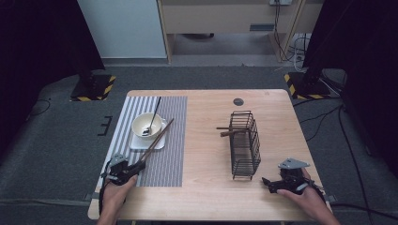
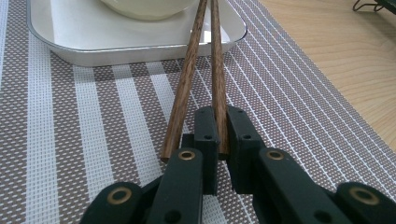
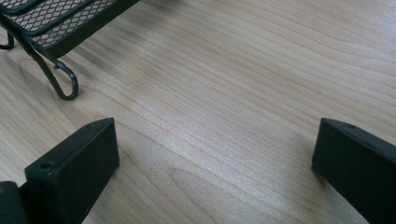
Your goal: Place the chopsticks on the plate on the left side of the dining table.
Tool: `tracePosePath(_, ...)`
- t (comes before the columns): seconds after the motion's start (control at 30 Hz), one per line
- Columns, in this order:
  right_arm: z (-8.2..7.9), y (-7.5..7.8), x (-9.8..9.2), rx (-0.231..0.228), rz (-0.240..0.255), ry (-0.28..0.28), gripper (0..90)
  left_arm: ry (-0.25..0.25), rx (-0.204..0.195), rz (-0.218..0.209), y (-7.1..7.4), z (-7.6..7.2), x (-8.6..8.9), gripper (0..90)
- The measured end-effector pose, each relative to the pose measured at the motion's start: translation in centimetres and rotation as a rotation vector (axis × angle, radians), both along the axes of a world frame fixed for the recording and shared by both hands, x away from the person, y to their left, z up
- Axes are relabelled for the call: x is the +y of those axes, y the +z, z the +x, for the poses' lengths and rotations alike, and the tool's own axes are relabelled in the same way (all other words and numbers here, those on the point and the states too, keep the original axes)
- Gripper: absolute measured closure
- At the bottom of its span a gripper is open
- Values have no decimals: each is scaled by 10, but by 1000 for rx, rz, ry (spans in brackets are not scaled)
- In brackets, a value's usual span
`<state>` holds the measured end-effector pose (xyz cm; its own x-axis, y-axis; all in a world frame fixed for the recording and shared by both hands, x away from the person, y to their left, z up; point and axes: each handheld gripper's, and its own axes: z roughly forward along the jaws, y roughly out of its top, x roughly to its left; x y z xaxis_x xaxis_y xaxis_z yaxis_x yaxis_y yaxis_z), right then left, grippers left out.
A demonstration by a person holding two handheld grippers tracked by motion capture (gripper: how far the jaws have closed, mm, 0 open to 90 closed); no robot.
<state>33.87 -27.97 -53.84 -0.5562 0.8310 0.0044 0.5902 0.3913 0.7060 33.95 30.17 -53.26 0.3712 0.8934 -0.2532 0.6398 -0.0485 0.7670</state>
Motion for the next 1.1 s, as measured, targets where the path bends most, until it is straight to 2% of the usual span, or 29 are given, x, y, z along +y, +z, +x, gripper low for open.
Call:
tracePosePath(0.77,0,0,0,0,0,-1,5,-15,16,4,-2,2,-4,825)
tracePosePath(1.1,0,0,0,2,0,-2,5,-6,16,3,-2,2,-4,830)
